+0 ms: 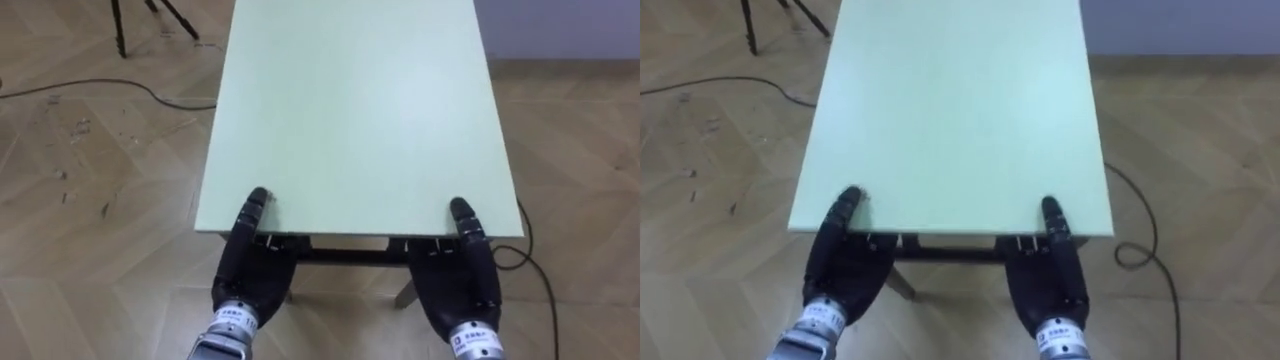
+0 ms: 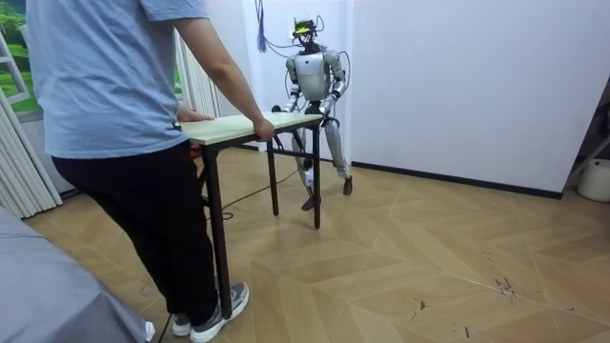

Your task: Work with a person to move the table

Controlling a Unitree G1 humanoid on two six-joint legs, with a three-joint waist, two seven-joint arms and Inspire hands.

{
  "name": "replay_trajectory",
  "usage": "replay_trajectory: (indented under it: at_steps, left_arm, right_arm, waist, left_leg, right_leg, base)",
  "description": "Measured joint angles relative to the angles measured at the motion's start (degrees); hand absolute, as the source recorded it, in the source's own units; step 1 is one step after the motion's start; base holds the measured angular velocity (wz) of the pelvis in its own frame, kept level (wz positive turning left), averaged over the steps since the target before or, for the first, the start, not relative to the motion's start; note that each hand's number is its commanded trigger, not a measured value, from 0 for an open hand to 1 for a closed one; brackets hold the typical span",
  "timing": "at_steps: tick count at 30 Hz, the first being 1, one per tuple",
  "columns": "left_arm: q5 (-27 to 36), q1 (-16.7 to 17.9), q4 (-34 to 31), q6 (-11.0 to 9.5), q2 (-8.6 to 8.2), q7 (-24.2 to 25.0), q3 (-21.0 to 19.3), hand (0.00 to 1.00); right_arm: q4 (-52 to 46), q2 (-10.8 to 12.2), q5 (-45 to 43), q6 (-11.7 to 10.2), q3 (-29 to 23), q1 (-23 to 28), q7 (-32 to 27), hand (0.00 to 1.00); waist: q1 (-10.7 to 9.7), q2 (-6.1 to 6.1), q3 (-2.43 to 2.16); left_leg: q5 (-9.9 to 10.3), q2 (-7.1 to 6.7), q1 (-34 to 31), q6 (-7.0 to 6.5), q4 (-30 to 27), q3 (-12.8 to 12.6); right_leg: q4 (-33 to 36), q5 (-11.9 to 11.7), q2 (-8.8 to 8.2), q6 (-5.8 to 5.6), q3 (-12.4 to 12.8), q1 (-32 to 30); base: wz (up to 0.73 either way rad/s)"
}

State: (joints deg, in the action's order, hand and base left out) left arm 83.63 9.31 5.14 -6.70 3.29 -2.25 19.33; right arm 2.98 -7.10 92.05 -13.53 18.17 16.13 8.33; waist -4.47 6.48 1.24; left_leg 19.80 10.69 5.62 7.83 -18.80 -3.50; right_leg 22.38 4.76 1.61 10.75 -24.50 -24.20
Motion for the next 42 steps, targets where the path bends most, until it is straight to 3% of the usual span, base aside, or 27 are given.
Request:
replay_trajectory:
  at_steps: [2,5,7,8,9,10,11,13,15,16,18,19,20,21,22,23,25,27,30,33,34,35,36,37,39,40,42]
  left_arm:
    - [0.00,-1.25,1.08,0.00,-0.10,0.00,0.04,1.00]
    - [-0.19,-1.76,1.94,0.15,-0.28,-0.01,0.18,1.00]
    - [-0.02,-0.08,2.04,0.15,0.16,-0.02,0.05,1.00]
    - [0.03,0.41,2.03,0.15,0.15,-0.02,-0.08,1.00]
    - [0.54,0.66,2.04,0.16,0.13,-0.02,-0.08,1.00]
    - [0.85,0.55,2.21,0.26,0.03,-0.04,0.15,1.00]
    - [0.88,0.39,2.60,0.43,-0.09,-0.09,0.26,1.00]
    - [1.11,0.20,3.19,0.70,0.29,-0.39,0.99,1.00]
    - [1.11,0.16,3.11,1.11,0.56,-0.37,0.98,1.00]
    - [1.10,0.31,3.05,1.33,0.53,-0.29,0.97,1.00]
    - [1.04,0.73,3.04,1.40,0.09,-0.14,0.68,1.00]
    - [0.90,0.65,2.97,1.38,-0.04,-0.13,0.55,1.00]
    - [0.88,0.64,2.72,1.37,0.05,-0.12,0.55,1.00]
    - [0.68,0.66,2.30,1.27,0.05,-0.10,0.52,1.00]
    - [0.35,0.70,1.63,0.98,0.07,-0.03,0.32,1.00]
    - [-0.05,0.62,1.23,0.97,0.19,-0.03,0.15,1.00]
    - [-0.38,0.15,0.76,0.86,1.25,-0.04,-0.10,1.00]
    - [-0.42,0.11,0.73,0.89,1.82,-0.08,-0.62,1.00]
    - [-0.66,0.06,0.54,0.67,2.22,-0.07,-0.76,1.00]
    - [-1.03,0.27,0.51,-0.08,2.85,0.30,-1.42,1.00]
    - [-1.48,-0.20,0.41,-0.30,2.31,0.63,-1.33,1.00]
    - [-1.96,-0.46,0.21,-0.43,2.00,0.74,-1.13,1.00]
    - [-2.25,-0.73,-0.08,-0.41,2.56,0.77,-0.33,1.00]
    - [-2.61,-0.69,-0.01,0.19,3.64,0.72,0.06,1.00]
    - [-2.86,0.12,-0.11,1.02,4.53,0.71,-0.24,1.00]
    - [-2.93,0.69,-0.20,1.00,4.05,0.71,-0.63,1.00]
    - [-3.23,1.72,-0.24,0.97,3.78,0.60,-0.59,1.00]
  right_arm:
    - [0.01,0.27,-0.18,1.95,-1.99,-0.31,0.01,1.00]
    - [0.26,1.18,-0.64,4.58,-4.30,0.72,0.06,1.00]
    - [0.91,1.38,-0.91,6.22,-4.46,2.00,0.06,1.00]
    - [1.00,1.38,-1.07,6.97,-4.73,2.19,0.05,1.00]
    - [1.05,1.26,-1.15,8.32,-5.43,2.17,0.05,1.00]
    - [1.05,0.99,-1.14,9.10,-5.91,2.12,0.05,1.00]
    - [1.05,1.03,-1.12,9.27,-6.02,2.52,0.05,1.00]
    - [1.01,1.38,-0.38,9.39,-6.18,4.29,0.68,1.00]
    - [1.01,1.16,0.02,9.27,-6.21,4.30,0.69,1.00]
    - [1.00,1.16,0.02,9.02,-6.18,4.28,0.67,1.00]
    - [1.00,1.09,0.00,8.39,-5.58,4.24,0.62,1.00]
    - [1.01,1.36,0.03,7.40,-4.20,3.92,0.54,1.00]
    - [1.01,1.42,0.13,7.11,-3.97,3.71,0.54,1.00]
    - [1.02,1.45,0.12,7.03,-3.99,3.22,0.55,1.00]
    - [0.99,1.55,0.11,7.14,-3.98,2.77,0.58,1.00]
    - [0.81,1.77,0.11,7.16,-3.99,2.73,0.67,1.00]
    - [0.55,2.88,0.11,7.01,-3.54,3.01,0.65,1.00]
    - [0.54,2.95,0.48,6.56,-2.22,3.23,0.65,1.00]
    - [0.56,2.83,1.03,5.57,-1.08,3.12,0.65,1.00]
    - [0.88,3.23,1.77,5.66,0.44,2.46,0.84,1.00]
    - [0.81,2.12,2.51,5.62,0.35,2.10,2.03,1.00]
    - [0.81,1.70,2.78,5.63,0.03,1.92,2.72,1.00]
    - [1.34,2.31,2.89,5.66,-0.40,2.18,3.31,1.00]
    - [1.52,2.77,2.88,5.76,-0.64,3.42,3.32,1.00]
    - [1.58,2.73,2.73,6.18,-0.55,4.35,3.27,1.00]
    - [1.95,2.78,2.64,6.08,-0.27,4.09,3.12,1.00]
    - [2.77,2.90,2.69,5.95,-0.14,4.06,3.12,1.00]
  waist:
    - [-0.13,-0.27,0.00]
    - [-1.38,-1.43,0.06]
    - [-1.91,-4.08,-0.18]
    - [-2.21,-4.55,-0.34]
    - [-2.94,-4.83,-0.39]
    - [-3.40,-4.76,-0.19]
    - [-3.58,-4.69,-0.14]
    - [-4.01,-4.75,-0.10]
    - [-4.10,-4.91,-0.09]
    - [-3.51,-5.00,-0.10]
    - [-2.61,-5.65,-0.07]
    - [-1.87,-6.77,0.54]
    - [-1.66,-6.70,0.50]
    - [-1.37,-5.92,-0.05]
    - [-1.39,-5.94,-0.14]
    - [-1.48,-6.38,-0.14]
    - [-1.80,-10.00,-0.26]
    - [-1.84,-11.21,-0.25]
    - [-0.99,-11.22,-0.25]
    - [1.87,-10.73,0.16]
    - [2.69,-9.97,-0.15]
    - [2.63,-9.10,-0.12]
    - [2.24,-9.86,-0.14]
    - [1.68,-10.54,-0.15]
    - [3.68,-10.97,-0.11]
    - [4.90,-10.49,0.10]
    - [6.72,-9.39,0.15]
  left_leg:
    - [0.76,-2.04,-0.03,-0.87,4.85,-0.40]
    - [1.80,-6.40,-0.54,-3.73,7.38,-1.43]
    - [0.75,-10.09,-1.44,-6.78,6.45,-2.52]
    - [0.58,-11.07,-2.20,-7.56,5.59,-2.84]
    - [0.02,-12.31,-3.98,-9.00,4.31,-3.26]
    - [-0.72,-12.43,-5.65,-10.04,3.05,-6.38]
    - [-0.95,-11.90,-5.86,-10.11,2.54,-8.74]
    - [-2.26,-10.50,-6.43,-10.68,1.59,-13.68]
    - [-3.33,-10.69,-7.59,-11.38,1.53,-15.75]
    - [-3.75,-10.97,-8.04,-11.72,1.45,-16.76]
    - [-3.96,-11.56,-8.34,-11.92,0.87,-17.54]
    - [-3.93,-12.09,-9.00,-11.92,-0.67,-17.45]
    - [-4.03,-12.39,-9.87,-12.08,-1.12,-16.21]
    - [-4.46,-12.71,-11.72,-12.60,-1.20,-13.95]
    - [-5.57,-12.23,-13.24,-13.10,-0.47,-13.70]
    - [-6.08,-11.80,-13.66,-13.25,-0.29,-13.87]
    - [-6.54,-12.54,-14.27,-13.86,-1.42,-18.77]
    - [-6.37,-12.32,-14.69,-14.13,-2.96,-21.70]
    - [-6.32,-11.33,-15.97,-14.20,-3.77,-24.68]
    - [-6.48,-7.64,-24.03,-13.78,-14.55,-23.09]
    - [-8.32,-10.23,-27.22,-12.74,-7.23,-19.24]
    - [-12.02,-10.78,-29.06,-12.38,-2.92,-17.50]
    - [-15.94,-10.66,-30.61,-17.43,-2.06,-18.85]
    - [-15.81,-10.35,-30.38,-18.34,-2.37,-21.87]
    - [-15.68,-9.13,-29.81,-18.09,-3.30,-23.24]
    - [-15.68,-7.85,-29.29,-17.65,-3.73,-24.08]
    - [-16.52,-6.04,-28.51,-16.54,-3.49,-23.85]
  right_leg:
    - [0.12,-2.33,-2.07,-0.43,0.08,-2.43]
    - [-0.10,-6.31,-6.05,-1.53,0.59,-4.03]
    - [-3.99,-11.72,-8.22,-2.89,3.42,-2.96]
    - [-5.73,-13.62,-8.68,-3.89,4.30,-2.71]
    - [-9.06,-17.99,-8.96,-8.93,6.88,-2.28]
    - [-9.39,-21.17,-9.45,-13.53,11.55,-2.28]
    - [-6.73,-19.71,-9.79,-13.52,12.71,-2.37]
    - [14.00,-4.04,-11.99,-12.07,12.98,-2.07]
    - [25.40,3.35,-13.84,-12.60,13.66,0.49]
    - [30.33,5.24,-15.23,-12.73,13.76,3.55]
    - [32.92,5.61,-17.02,-13.10,14.34,9.27]
    - [31.30,5.80,-16.04,-13.88,15.01,9.70]
    - [31.02,5.60,-15.28,-13.96,15.47,9.12]
    - [29.36,5.34,-13.33,-14.75,17.50,8.14]
    - [26.89,5.73,-12.04,-16.69,18.95,8.04]
    - [25.95,6.15,-12.04,-17.28,19.40,8.00]
    - [25.66,9.70,-14.14,-16.54,19.79,8.43]
    - [25.15,11.59,-14.60,-15.58,19.75,9.74]
    - [21.66,14.27,-14.51,-15.13,19.54,12.34]
    - [8.29,15.30,-10.41,-15.10,21.29,16.70]
    - [4.15,15.26,-9.06,-15.01,23.68,16.91]
    - [3.37,15.62,-8.20,-14.48,24.52,16.64]
    - [5.09,17.93,-8.00,-14.02,24.12,15.60]
    - [8.21,19.14,-8.61,-14.61,21.98,15.96]
    - [6.16,19.45,-8.54,-14.55,20.86,16.71]
    - [4.40,19.44,-7.68,-13.02,19.88,17.48]
    - [3.46,17.47,-6.05,-11.72,19.97,17.72]
  base:
    - [0.11]
    - [0.19]
    - [-0.04]
    - [-0.06]
    - [0.16]
    - [0.25]
    - [0.45]
    - [0.40]
    - [0.10]
    - [-0.10]
    - [-0.23]
    - [-0.20]
    - [-0.23]
    - [-0.19]
    - [-0.14]
    - [0.00]
    - [0.08]
    - [0.05]
    - [-0.04]
    - [-0.33]
    - [-0.26]
    - [0.07]
    - [0.50]
    - [0.46]
    - [-0.28]
    - [-0.67]
    - [-0.54]
